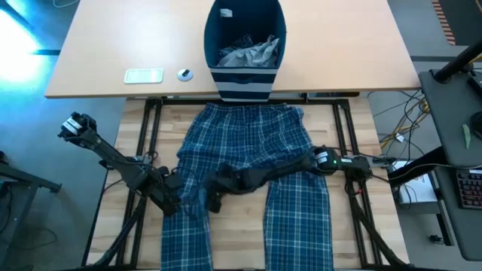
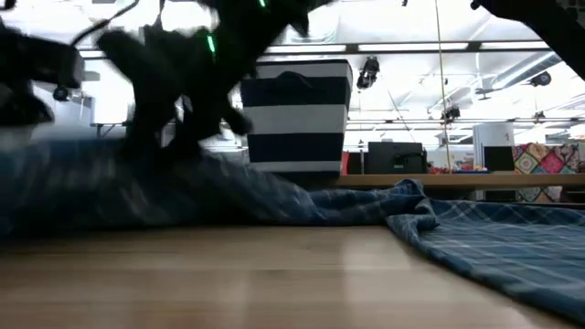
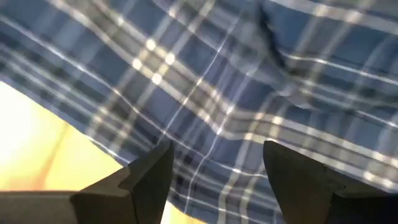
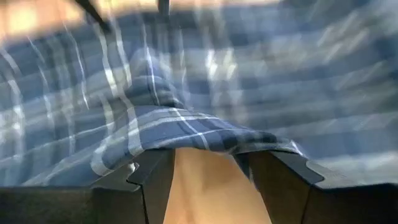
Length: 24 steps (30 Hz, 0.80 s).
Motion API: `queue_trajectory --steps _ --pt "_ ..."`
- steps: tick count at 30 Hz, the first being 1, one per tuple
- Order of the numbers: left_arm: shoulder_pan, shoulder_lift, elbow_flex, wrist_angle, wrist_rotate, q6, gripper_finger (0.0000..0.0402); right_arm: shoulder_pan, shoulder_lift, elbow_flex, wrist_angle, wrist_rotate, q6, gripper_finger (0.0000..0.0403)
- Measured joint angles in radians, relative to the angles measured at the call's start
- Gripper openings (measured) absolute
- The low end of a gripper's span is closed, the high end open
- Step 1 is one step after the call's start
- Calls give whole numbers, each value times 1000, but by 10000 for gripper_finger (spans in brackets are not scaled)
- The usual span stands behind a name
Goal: Fold Laundry from Bin
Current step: Fold the blue patterned pants
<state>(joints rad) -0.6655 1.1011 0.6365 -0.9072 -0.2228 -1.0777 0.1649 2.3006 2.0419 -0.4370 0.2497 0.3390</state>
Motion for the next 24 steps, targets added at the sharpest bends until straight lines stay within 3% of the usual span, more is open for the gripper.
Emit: queue_trajectory --steps 3,6,9,14,17,24 --pt "-14 -54 30 -142 -11 -4 233 -20 -39 129 -166 38 -63 199" --pt "-28 -111 11 -137 -23 -49 233 -41 -74 231 -335 74 -91 198" --pt "-46 -129 -49 -12 -27 -81 233 -54 -94 276 -470 146 -103 199" --pt "-56 -87 -183 251 -41 -83 233 -28 -132 276 -600 166 -36 198" --pt "-54 -29 -263 404 -58 -87 233 6 -139 249 -632 82 32 198" --pt "-54 85 -315 575 -164 22 233 154 -62 55 -506 -4 117 198"
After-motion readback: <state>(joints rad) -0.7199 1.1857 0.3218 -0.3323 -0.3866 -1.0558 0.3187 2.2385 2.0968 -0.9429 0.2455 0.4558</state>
